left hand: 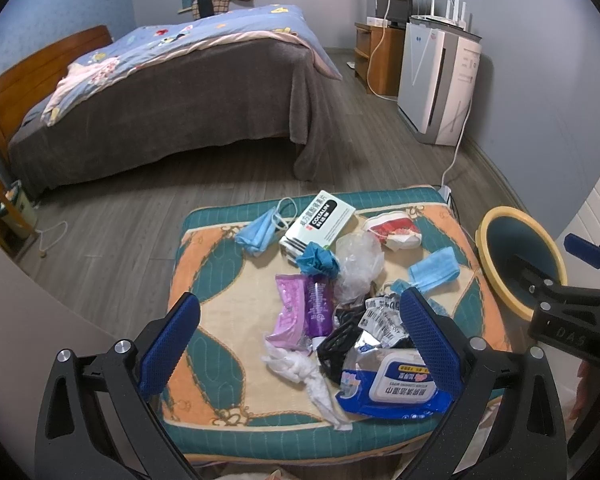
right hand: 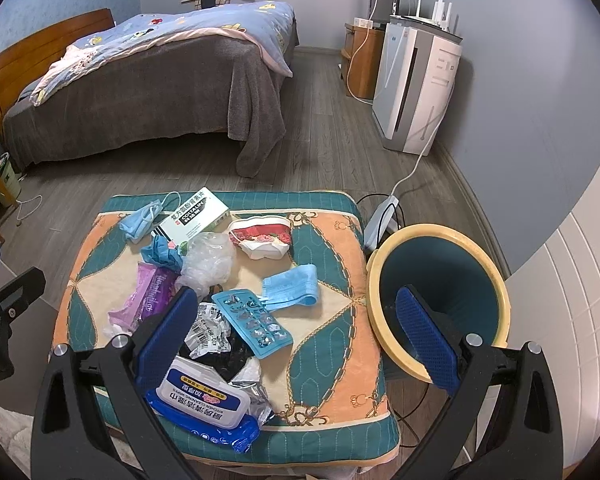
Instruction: Collect trash
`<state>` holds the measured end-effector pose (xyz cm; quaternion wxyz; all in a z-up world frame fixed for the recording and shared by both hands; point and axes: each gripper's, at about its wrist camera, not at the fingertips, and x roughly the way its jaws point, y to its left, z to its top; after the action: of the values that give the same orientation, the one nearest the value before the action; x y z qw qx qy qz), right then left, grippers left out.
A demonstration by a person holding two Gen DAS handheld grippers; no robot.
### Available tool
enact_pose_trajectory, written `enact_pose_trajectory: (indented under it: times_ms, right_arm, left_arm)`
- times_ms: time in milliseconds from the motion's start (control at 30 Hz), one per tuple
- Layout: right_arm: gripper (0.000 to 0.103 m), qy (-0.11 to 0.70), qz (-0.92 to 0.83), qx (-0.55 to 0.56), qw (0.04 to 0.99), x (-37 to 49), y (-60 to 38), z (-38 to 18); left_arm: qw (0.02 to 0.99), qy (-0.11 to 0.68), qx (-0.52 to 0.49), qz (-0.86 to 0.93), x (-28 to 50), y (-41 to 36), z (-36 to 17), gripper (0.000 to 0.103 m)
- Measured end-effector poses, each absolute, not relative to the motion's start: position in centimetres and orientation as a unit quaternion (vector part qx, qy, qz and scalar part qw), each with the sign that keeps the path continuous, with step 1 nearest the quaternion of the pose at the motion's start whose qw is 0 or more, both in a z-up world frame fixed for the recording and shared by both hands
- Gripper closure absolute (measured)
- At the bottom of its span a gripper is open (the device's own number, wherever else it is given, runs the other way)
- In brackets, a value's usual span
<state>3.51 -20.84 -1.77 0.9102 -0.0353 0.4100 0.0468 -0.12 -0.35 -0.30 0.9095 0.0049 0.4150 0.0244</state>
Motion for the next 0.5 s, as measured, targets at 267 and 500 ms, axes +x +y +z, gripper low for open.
enact_pose_trajectory:
  times_ms: [267, 500]
  right_arm:
    - [0.005, 0.41, 0.047, -0.036, 0.91, 3.52, -20.83, -1.77]
    - [0.005, 0.41, 0.046, -0.036, 0.91, 3.51, -20.79, -1.77]
  left_arm:
    - [0.909, 0.415, 0.005, 0.024, -0.09, -0.39, -0.28, 0.004]
    - [0.909, 0.416, 0.006, 0.025, -0.08, -0.3, -0.39, 0.004]
